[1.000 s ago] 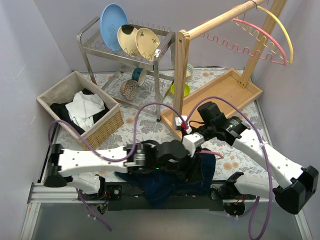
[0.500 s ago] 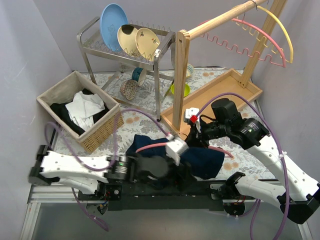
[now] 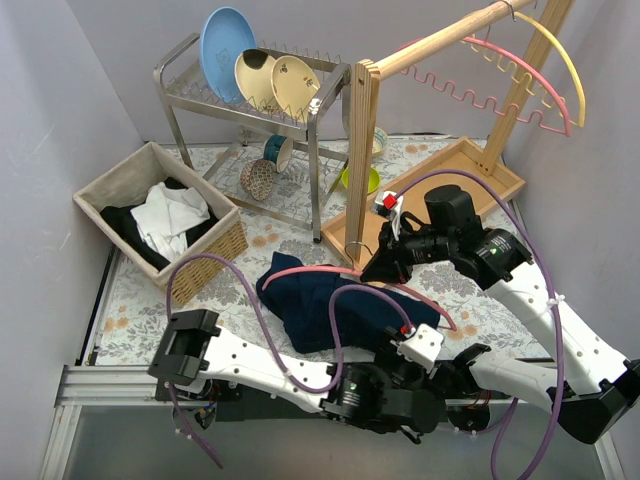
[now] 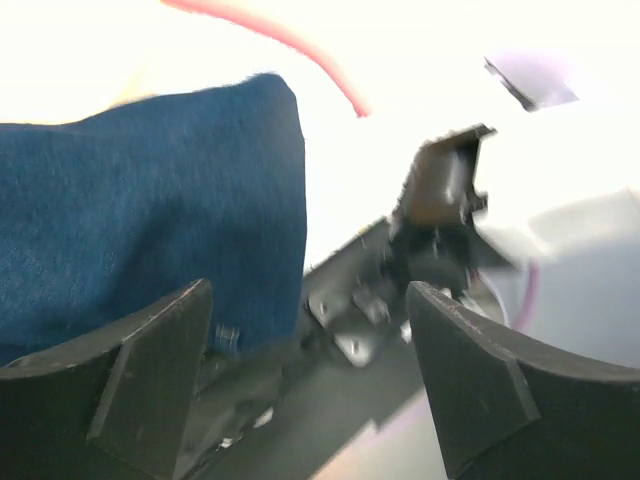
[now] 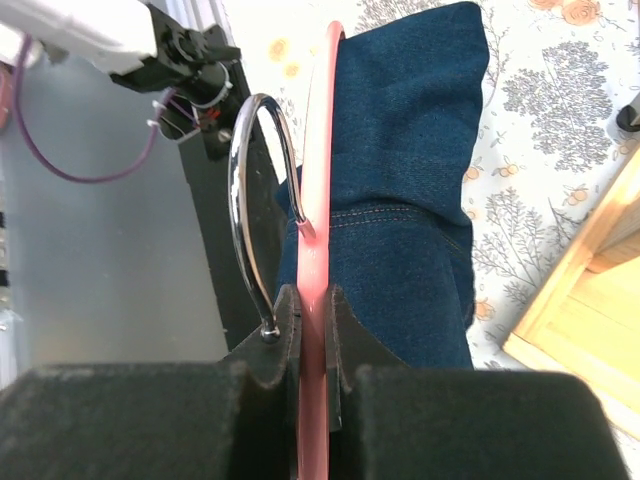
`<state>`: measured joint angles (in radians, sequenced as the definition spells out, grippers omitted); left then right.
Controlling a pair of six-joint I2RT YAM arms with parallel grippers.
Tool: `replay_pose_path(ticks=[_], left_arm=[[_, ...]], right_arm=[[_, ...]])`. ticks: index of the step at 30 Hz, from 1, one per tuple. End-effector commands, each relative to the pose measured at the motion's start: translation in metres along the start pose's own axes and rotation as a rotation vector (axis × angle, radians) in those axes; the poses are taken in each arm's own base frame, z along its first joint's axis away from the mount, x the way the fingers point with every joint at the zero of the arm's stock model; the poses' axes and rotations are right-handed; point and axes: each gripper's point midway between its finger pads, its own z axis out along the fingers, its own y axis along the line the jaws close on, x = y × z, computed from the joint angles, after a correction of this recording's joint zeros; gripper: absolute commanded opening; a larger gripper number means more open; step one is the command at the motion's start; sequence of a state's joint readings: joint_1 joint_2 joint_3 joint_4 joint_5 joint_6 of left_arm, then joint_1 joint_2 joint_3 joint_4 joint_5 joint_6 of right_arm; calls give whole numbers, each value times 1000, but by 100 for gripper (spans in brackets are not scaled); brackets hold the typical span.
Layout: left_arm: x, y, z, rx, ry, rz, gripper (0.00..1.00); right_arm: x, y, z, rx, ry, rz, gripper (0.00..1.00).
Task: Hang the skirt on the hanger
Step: Place skirt on hanger
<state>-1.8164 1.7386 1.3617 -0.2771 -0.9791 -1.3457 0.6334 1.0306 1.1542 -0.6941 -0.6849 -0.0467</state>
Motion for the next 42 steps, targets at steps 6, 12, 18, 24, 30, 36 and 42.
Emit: replay_pose_path(ticks=[6, 12, 18, 24, 30, 36, 42], left_arm=[[-1, 46, 10, -434, -138, -11, 47], [5, 37, 2, -412, -106, 55, 9], [8, -33, -19, 99, 19, 55, 0], [57, -31, -39, 236, 232, 17, 0], [76, -51, -50, 361, 318, 48, 0], [69, -31, -54, 341, 323, 32, 18], [-9, -2, -95, 438, 204, 20, 72]], right_arm=[[-47, 28, -14, -106, -140, -33, 1], [-48, 20, -13, -61, -143, -48, 1], [-53, 11, -12, -23, -152, -80, 1], [-63, 10, -17, 3, -168, -127, 1], [-63, 8, -17, 12, -169, -144, 1], [-63, 6, -26, 60, -173, -221, 1], [-51, 7, -43, 121, -154, -348, 1]])
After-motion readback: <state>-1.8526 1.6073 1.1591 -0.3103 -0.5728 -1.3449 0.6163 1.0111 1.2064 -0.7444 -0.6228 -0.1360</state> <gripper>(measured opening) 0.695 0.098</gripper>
